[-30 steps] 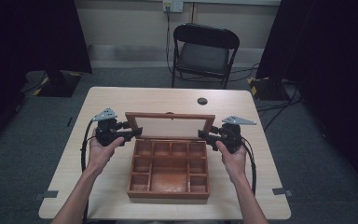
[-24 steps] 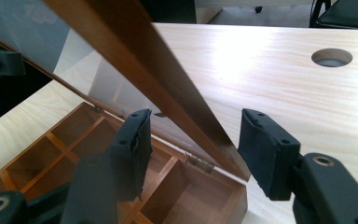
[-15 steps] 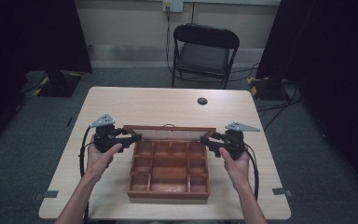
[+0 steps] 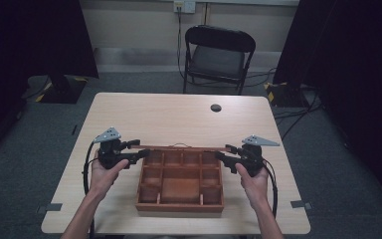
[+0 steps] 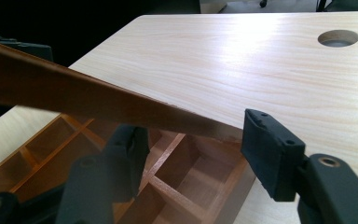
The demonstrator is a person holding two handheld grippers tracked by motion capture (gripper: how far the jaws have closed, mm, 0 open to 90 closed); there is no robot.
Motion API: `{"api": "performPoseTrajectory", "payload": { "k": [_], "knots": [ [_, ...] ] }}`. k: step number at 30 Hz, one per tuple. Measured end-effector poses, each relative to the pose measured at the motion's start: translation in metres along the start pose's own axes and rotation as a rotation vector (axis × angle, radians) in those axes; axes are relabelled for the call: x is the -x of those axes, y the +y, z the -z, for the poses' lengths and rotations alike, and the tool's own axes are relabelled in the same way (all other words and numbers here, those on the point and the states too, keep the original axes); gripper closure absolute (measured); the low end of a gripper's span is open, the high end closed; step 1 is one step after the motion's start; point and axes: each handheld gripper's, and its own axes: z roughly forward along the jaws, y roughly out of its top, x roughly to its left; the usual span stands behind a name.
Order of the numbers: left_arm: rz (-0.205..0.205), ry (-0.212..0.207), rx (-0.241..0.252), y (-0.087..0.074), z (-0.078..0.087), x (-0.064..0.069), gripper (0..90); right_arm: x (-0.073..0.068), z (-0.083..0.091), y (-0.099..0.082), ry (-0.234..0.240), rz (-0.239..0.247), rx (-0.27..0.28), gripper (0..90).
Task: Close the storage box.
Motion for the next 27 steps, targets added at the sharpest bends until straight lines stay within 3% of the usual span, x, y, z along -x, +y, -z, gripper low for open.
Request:
{"api": "performPoseTrajectory", "payload": {
  "k": [5, 13, 18, 21, 27],
  "knots": [
    [0.02, -0.012, -0.009, -0.005, 0.0, -0.003, 36.9, 0.002, 0.0, -0.004, 0.015, -0.004, -0.006, 39.6],
    [-0.016, 0.012, -0.036, -0.011, 0.004, 0.001, 35.5, 0.0, 0.004, -0.01, 0.018, 0.001, -0.022, 39.4],
    [-0.005, -0.005, -0.05, -0.018, 0.004, 0.003, 35.2, -0.001, 0.005, -0.015, 0.023, 0.003, -0.035, 39.4],
    [-0.029, 0.01, -0.068, -0.022, 0.005, 0.005, 34.7, -0.002, 0.006, -0.02, 0.024, 0.011, -0.057, 39.4],
    [-0.033, 0.022, -0.055, -0.028, 0.006, 0.007, 33.5, -0.005, 0.01, -0.026, 0.013, 0.019, -0.055, 39.4]
  ]
}}
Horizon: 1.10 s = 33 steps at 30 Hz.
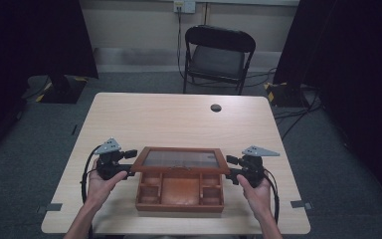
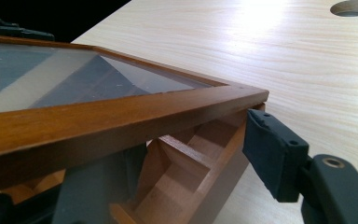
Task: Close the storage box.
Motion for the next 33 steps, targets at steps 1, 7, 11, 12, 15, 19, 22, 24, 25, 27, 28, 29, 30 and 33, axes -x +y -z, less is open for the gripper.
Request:
{"api": "performPoseTrajectory", "payload": {
  "k": [1, 7, 11, 12, 15, 19, 22, 24, 25, 27, 28, 29, 30, 33],
  "knots": [
    [-0.003, -0.001, -0.003, -0.001, 0.0, 0.001, 33.9, 0.0, 0.001, -0.001, -0.004, 0.001, -0.001, 39.3],
    [-0.023, 0.004, -0.036, -0.005, 0.001, 0.001, 31.8, -0.001, 0.006, -0.008, -0.022, 0.015, -0.008, 39.3],
    [-0.037, 0.004, -0.047, -0.008, 0.001, 0.002, 31.5, 0.001, 0.008, -0.013, -0.025, 0.012, -0.01, 39.3],
    [-0.04, 0.005, -0.051, -0.008, 0.002, 0.002, 31.2, 0.002, 0.009, -0.014, -0.028, 0.009, -0.014, 39.3],
    [-0.014, 0.002, -0.043, -0.012, 0.004, -0.001, 31.0, 0.003, 0.01, -0.015, -0.032, 0.005, -0.015, 39.2],
    [-0.001, 0.012, -0.048, -0.014, 0.005, -0.004, 29.6, 0.003, 0.009, -0.017, -0.028, 0.004, -0.017, 39.2],
    [-0.006, 0.017, -0.062, -0.015, 0.008, -0.004, 29.9, 0.003, 0.007, -0.018, -0.03, 0.001, -0.025, 39.2],
    [0.027, 0.016, -0.052, -0.017, 0.01, -0.007, 29.9, 0.003, 0.006, -0.02, -0.032, 0.002, -0.03, 39.2],
    [0.035, 0.022, -0.051, -0.018, 0.011, -0.008, 29.9, 0.003, 0.006, -0.02, -0.028, -0.001, -0.028, 39.2],
    [0.033, 0.025, -0.053, -0.02, 0.011, -0.008, 29.9, 0.004, 0.006, -0.02, -0.035, 0.004, -0.037, 39.1],
    [0.028, 0.027, -0.055, -0.021, 0.011, -0.007, 29.8, 0.004, 0.006, -0.021, -0.037, 0.005, -0.04, 39.2],
    [0.026, 0.025, -0.06, -0.021, 0.011, -0.007, 29.7, 0.004, 0.005, -0.022, -0.036, 0.005, -0.044, 39.1],
    [0.017, 0.029, -0.069, -0.022, 0.011, -0.008, 29.7, 0.004, 0.005, -0.023, -0.043, 0.005, -0.046, 39.2],
    [0.022, 0.032, -0.076, -0.024, 0.01, -0.009, 29.9, 0.006, 0.003, -0.025, -0.054, 0.009, -0.062, 39.2]
  ]
}}
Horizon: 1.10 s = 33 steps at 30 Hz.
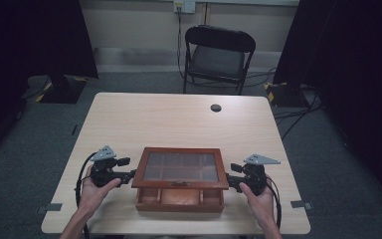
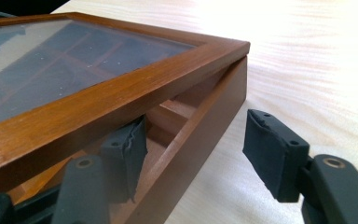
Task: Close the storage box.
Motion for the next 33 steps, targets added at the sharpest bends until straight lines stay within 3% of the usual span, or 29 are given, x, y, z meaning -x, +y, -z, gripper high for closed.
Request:
{"api": "performPoseTrajectory", "payload": {
  "k": [8, 23, 27, 29, 32, 33],
  "knots": [
    [0.025, 0.001, -0.008, -0.006, -0.005, -0.005, 31.4, 0.001, -0.002, -0.006, 0.001, -0.002, -0.018, 39.2],
    [-0.001, 0.022, -0.065, -0.009, -0.007, -0.004, 31.2, 0.002, 0.001, -0.01, -0.035, 0.026, -0.056, 38.7],
    [-0.012, 0.036, -0.086, -0.01, -0.007, -0.003, 32.3, 0.002, 0.001, -0.014, -0.048, 0.023, -0.068, 38.9],
    [-0.029, 0.067, -0.094, -0.01, -0.007, -0.004, 31.5, 0.002, 0.001, -0.015, -0.051, 0.026, -0.074, 38.9],
    [0.012, 0.039, -0.051, -0.01, -0.003, -0.005, 30.6, -0.001, 0.0, -0.015, -0.091, 0.062, -0.106, 39.2],
    [0.006, 0.048, -0.055, -0.009, -0.003, -0.005, 29.8, 0.0, 0.002, -0.016, -0.074, 0.049, -0.088, 38.4]
  ]
}}
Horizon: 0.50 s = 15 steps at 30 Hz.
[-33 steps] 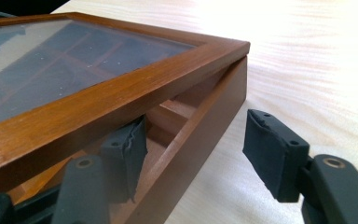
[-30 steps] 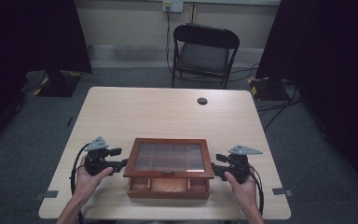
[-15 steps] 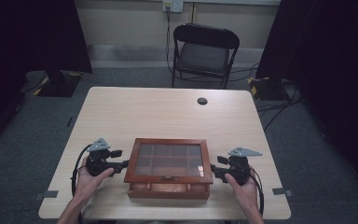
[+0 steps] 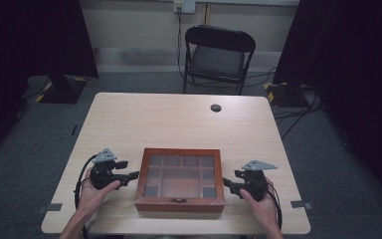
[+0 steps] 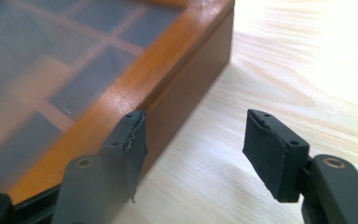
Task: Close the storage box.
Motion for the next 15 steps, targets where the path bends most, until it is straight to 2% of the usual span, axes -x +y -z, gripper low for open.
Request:
{"api": "performPoseTrajectory", "payload": {
  "k": [2, 6, 7, 9, 12, 15],
  "knots": [
    [-0.001, 0.005, 0.001, 0.0, -0.002, 0.0, 29.2, 0.003, 0.003, 0.001, 0.039, -0.039, 0.037, 37.3],
    [-0.02, 0.021, -0.01, 0.001, -0.003, 0.0, 27.7, 0.006, 0.005, 0.003, 0.026, -0.055, 0.051, 34.0],
    [-0.012, 0.022, -0.008, 0.001, -0.002, -0.002, 27.3, 0.007, 0.005, 0.003, 0.024, -0.057, 0.051, 32.1],
    [0.005, 0.038, -0.002, 0.001, 0.001, -0.006, 26.1, 0.009, 0.005, 0.003, 0.001, -0.069, 0.047, 27.3],
    [0.026, 0.077, -0.007, 0.001, 0.005, -0.014, 19.4, 0.016, 0.006, 0.002, -0.043, -0.097, 0.042, 16.7],
    [0.035, 0.101, -0.018, -0.001, 0.01, -0.024, 19.6, 0.023, 0.008, -0.001, -0.079, -0.119, 0.024, 15.3]
  ]
}}
